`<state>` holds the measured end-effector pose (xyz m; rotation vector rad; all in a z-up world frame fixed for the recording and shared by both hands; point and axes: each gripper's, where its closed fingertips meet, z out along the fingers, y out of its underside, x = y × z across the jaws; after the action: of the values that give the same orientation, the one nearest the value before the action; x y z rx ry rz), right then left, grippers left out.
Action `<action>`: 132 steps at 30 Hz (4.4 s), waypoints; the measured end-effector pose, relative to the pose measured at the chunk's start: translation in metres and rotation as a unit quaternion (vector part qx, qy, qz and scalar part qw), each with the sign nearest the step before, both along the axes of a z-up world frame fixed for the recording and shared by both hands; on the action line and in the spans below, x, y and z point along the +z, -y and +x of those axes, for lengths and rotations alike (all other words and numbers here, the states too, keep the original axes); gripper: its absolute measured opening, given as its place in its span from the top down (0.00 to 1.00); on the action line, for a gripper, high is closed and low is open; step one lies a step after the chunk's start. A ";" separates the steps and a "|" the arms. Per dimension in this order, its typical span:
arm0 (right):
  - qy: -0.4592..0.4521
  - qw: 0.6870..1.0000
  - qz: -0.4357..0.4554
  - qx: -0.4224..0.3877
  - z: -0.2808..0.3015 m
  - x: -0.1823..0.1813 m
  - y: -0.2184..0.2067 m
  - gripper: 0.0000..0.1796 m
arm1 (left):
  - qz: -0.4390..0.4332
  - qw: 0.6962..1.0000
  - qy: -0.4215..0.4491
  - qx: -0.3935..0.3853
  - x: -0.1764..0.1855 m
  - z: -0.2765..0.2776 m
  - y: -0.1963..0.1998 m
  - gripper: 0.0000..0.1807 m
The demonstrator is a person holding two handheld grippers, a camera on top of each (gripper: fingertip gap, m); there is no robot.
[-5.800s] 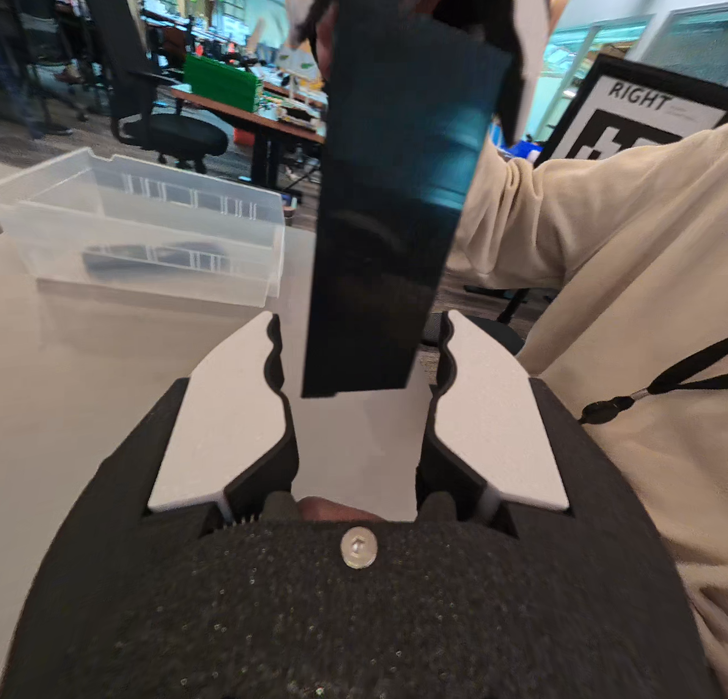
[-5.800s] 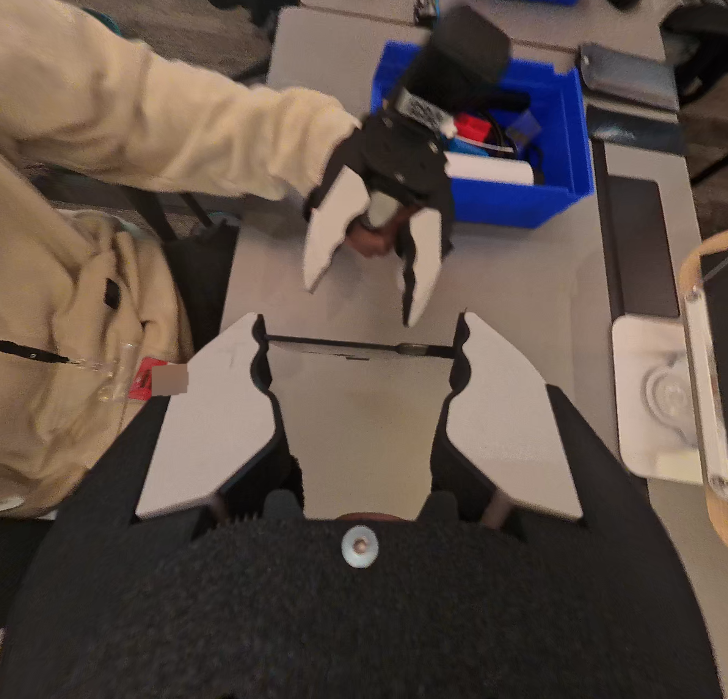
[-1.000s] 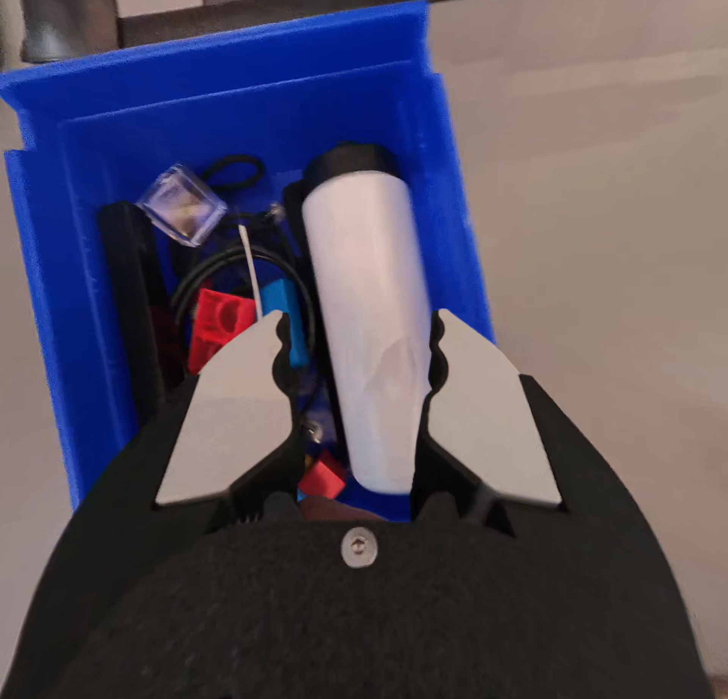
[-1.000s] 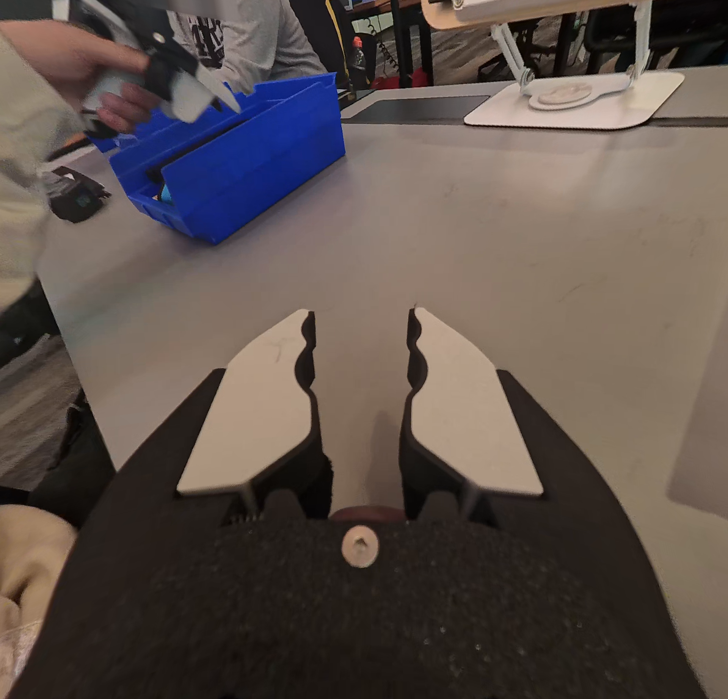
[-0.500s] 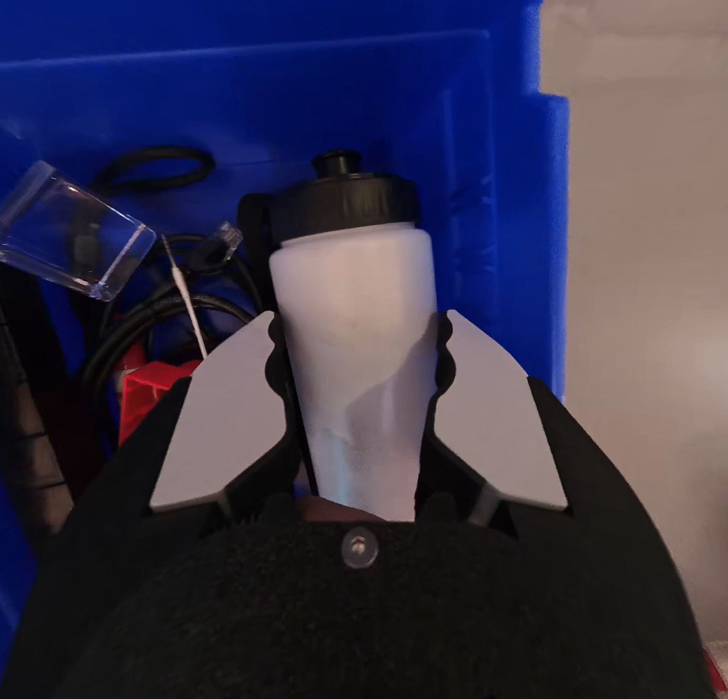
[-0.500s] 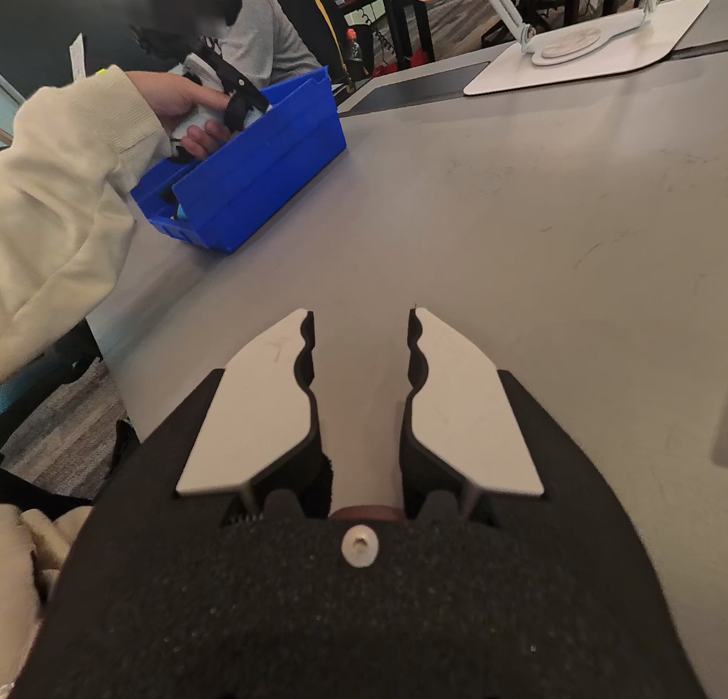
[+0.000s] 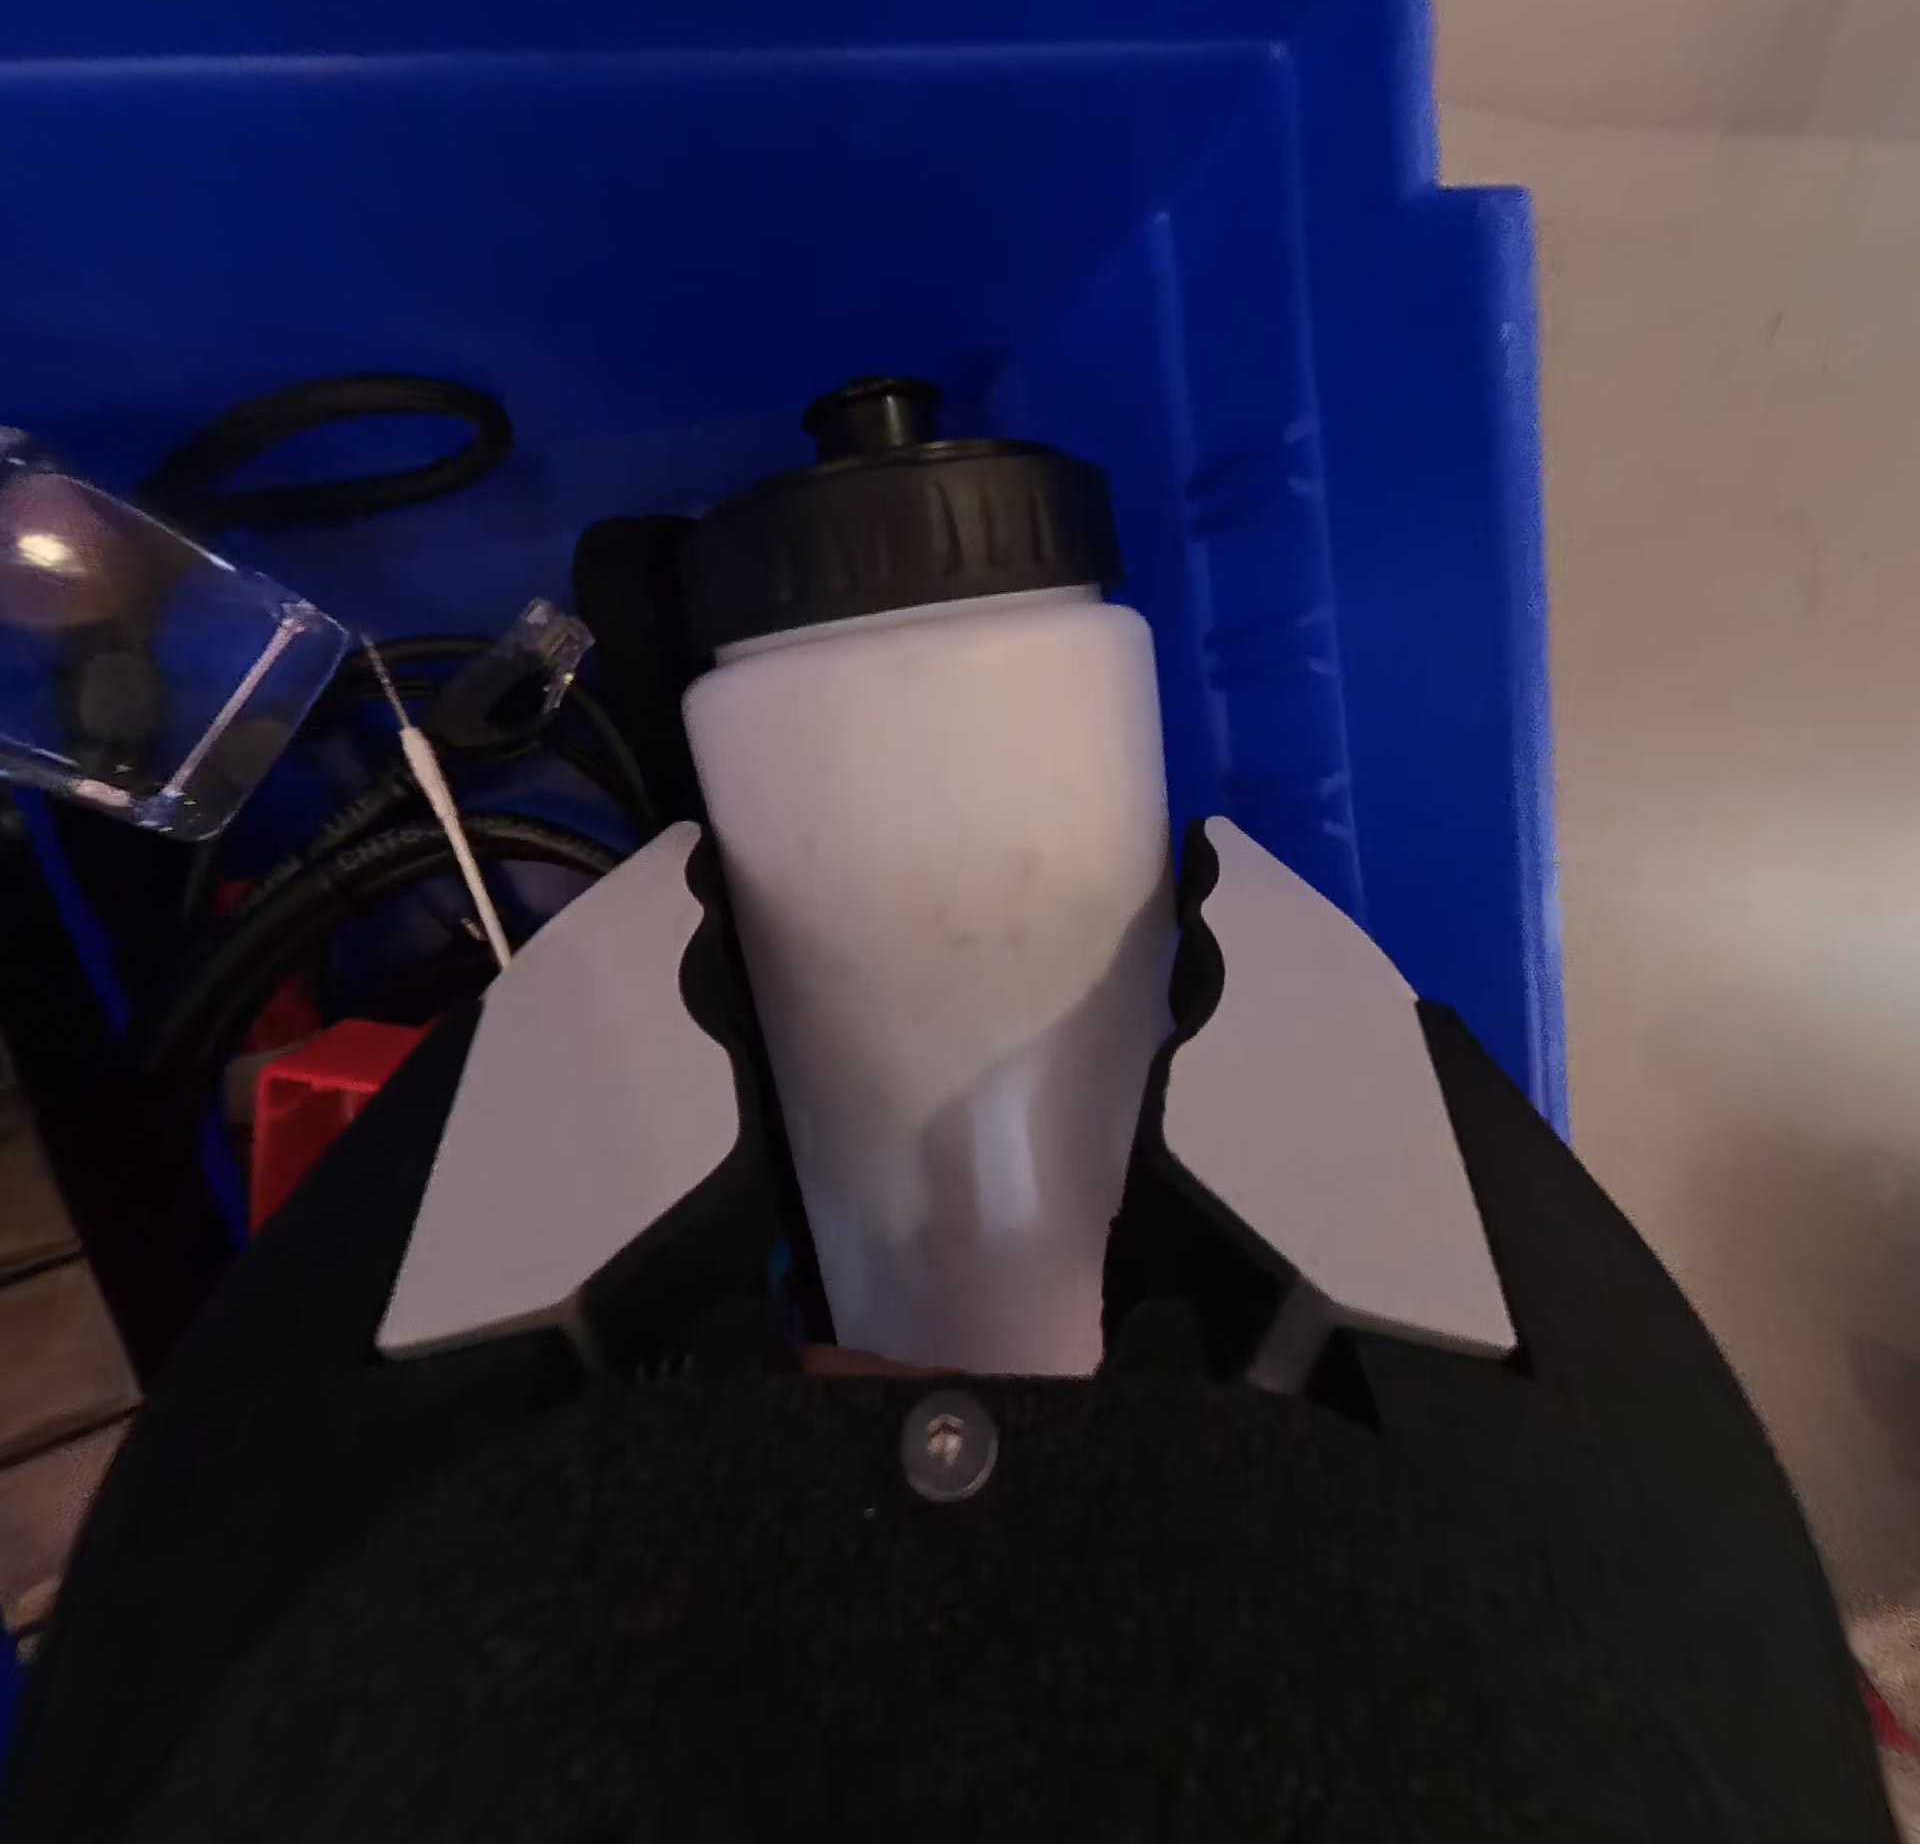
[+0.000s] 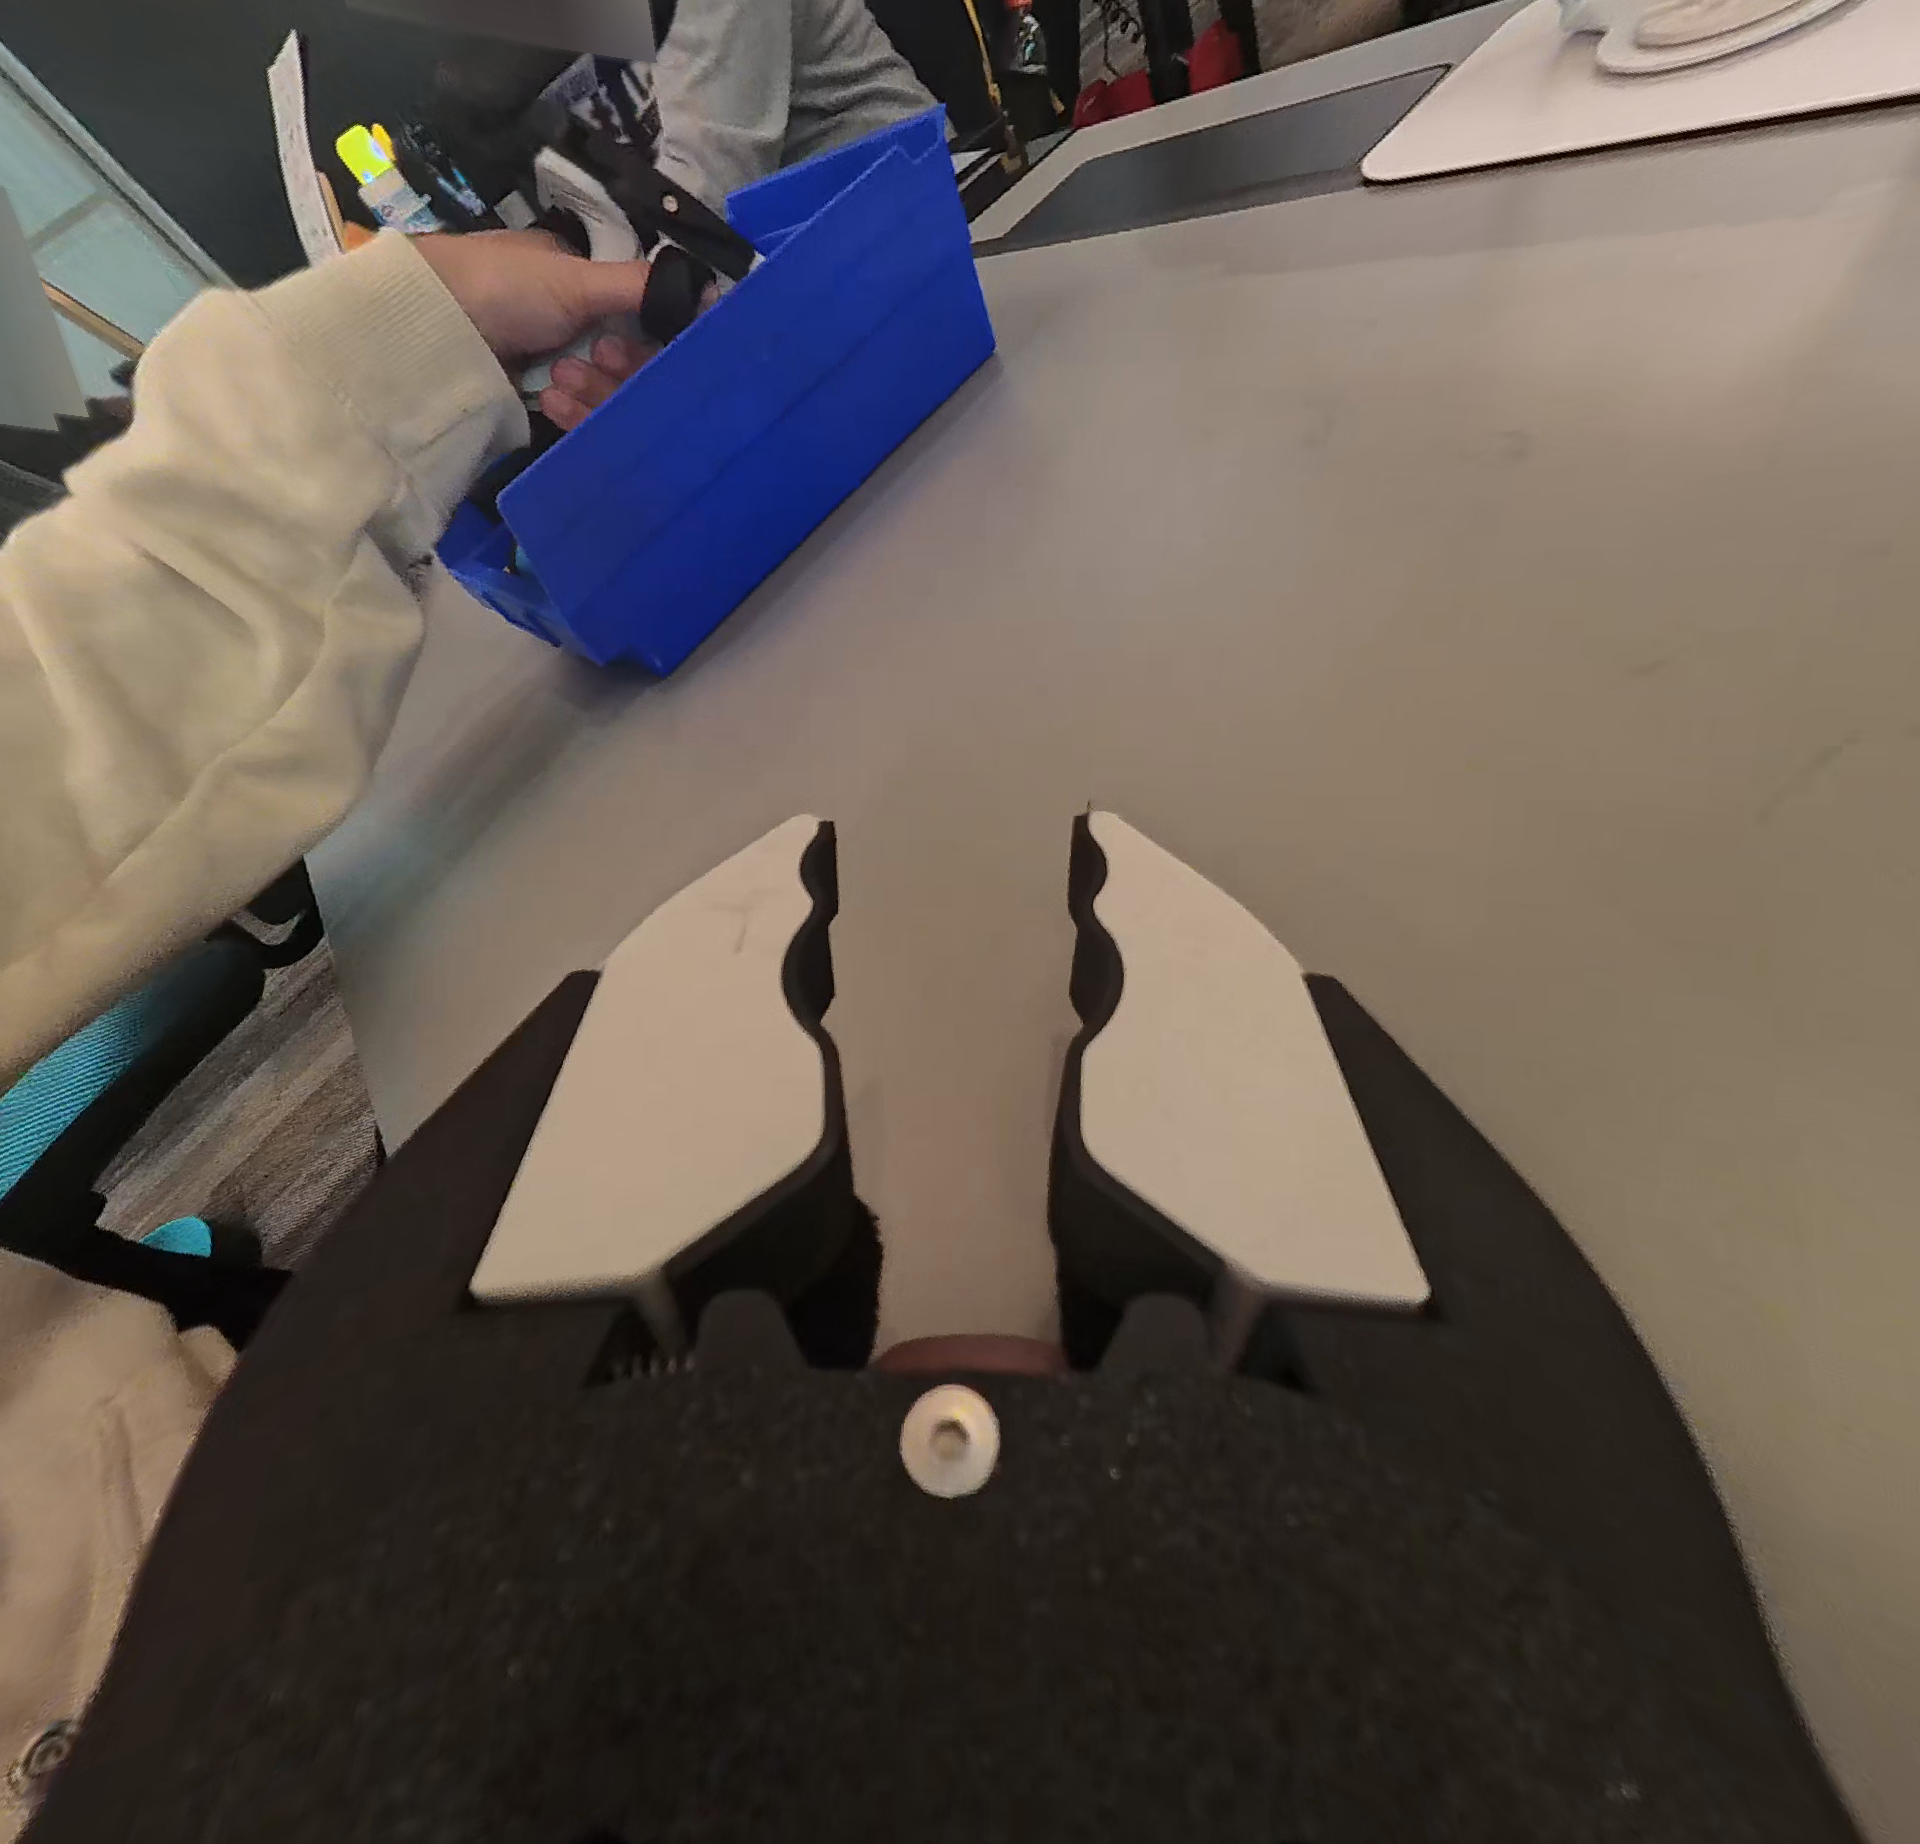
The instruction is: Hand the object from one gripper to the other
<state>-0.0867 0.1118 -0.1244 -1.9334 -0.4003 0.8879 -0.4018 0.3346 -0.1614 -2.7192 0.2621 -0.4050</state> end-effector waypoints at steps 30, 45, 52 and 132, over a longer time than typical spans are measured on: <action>-0.109 0.960 0.061 0.251 -0.076 0.121 -0.076 0.61 | 0.458 0.820 0.317 -0.128 0.262 0.153 0.108 0.55; -0.166 0.925 0.059 0.338 -0.116 0.079 -0.029 0.47 | 0.415 0.811 0.348 -0.222 0.231 0.238 0.143 0.55; -0.166 0.925 0.063 0.336 -0.109 0.077 -0.030 0.48 | 0.386 0.831 0.292 -0.275 0.223 0.234 0.149 0.52; 0.041 0.959 -0.014 0.280 -0.081 -0.011 -0.006 0.73 | 0.149 0.947 -0.271 -0.092 0.078 -0.068 0.249 0.52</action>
<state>-0.1678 0.1174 -0.1353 -1.9135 -1.0246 1.1737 -0.4702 0.0857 -0.0835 -2.4548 0.6691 0.3266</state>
